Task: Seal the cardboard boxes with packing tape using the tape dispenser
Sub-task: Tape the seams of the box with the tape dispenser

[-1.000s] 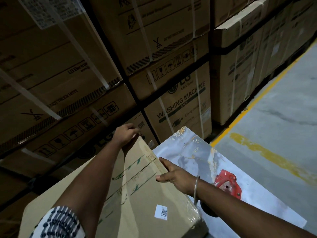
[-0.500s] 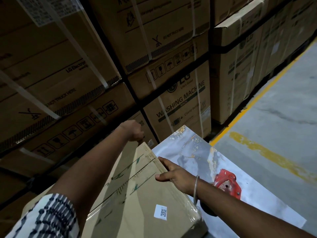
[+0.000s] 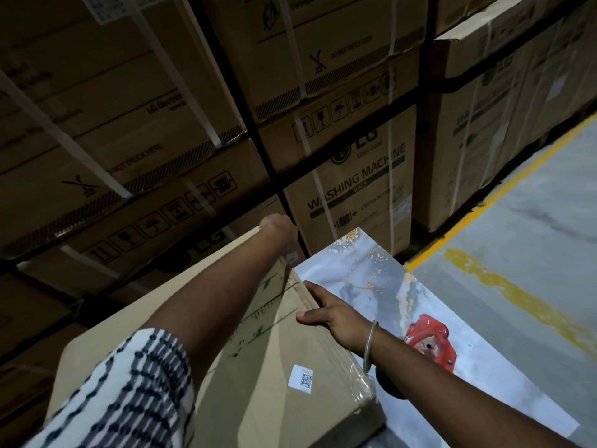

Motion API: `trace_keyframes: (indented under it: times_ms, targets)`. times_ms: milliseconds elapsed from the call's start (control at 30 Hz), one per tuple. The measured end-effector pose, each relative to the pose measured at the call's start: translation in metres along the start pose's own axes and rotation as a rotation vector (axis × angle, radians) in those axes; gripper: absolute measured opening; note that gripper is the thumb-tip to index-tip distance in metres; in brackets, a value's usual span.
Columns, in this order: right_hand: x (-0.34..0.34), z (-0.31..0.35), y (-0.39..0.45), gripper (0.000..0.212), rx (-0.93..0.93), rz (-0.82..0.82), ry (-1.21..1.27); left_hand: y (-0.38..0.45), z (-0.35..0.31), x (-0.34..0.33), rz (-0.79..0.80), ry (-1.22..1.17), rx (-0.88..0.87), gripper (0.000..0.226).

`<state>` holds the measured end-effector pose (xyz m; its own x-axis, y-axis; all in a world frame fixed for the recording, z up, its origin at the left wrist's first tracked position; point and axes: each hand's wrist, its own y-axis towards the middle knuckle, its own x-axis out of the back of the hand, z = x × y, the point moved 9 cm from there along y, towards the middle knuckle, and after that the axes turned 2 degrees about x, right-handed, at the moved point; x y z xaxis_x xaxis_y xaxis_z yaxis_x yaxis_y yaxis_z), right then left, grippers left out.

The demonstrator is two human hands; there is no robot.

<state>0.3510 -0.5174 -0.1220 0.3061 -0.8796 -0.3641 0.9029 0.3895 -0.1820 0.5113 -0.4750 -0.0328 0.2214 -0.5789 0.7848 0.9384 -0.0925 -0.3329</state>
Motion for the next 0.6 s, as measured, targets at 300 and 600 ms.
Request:
trace_keyframes:
  times_ms: [300,600]
  targets:
    - [0.000,0.007,-0.003,0.099,-0.001,-0.011,-0.060,-0.019,0.013,0.011,-0.175,-0.801,-0.021,0.028]
    - [-0.002,0.011,-0.004,0.051,0.040,0.047,-0.128,-0.145,0.012,-0.071,-0.256,-1.008,-0.169,0.065]
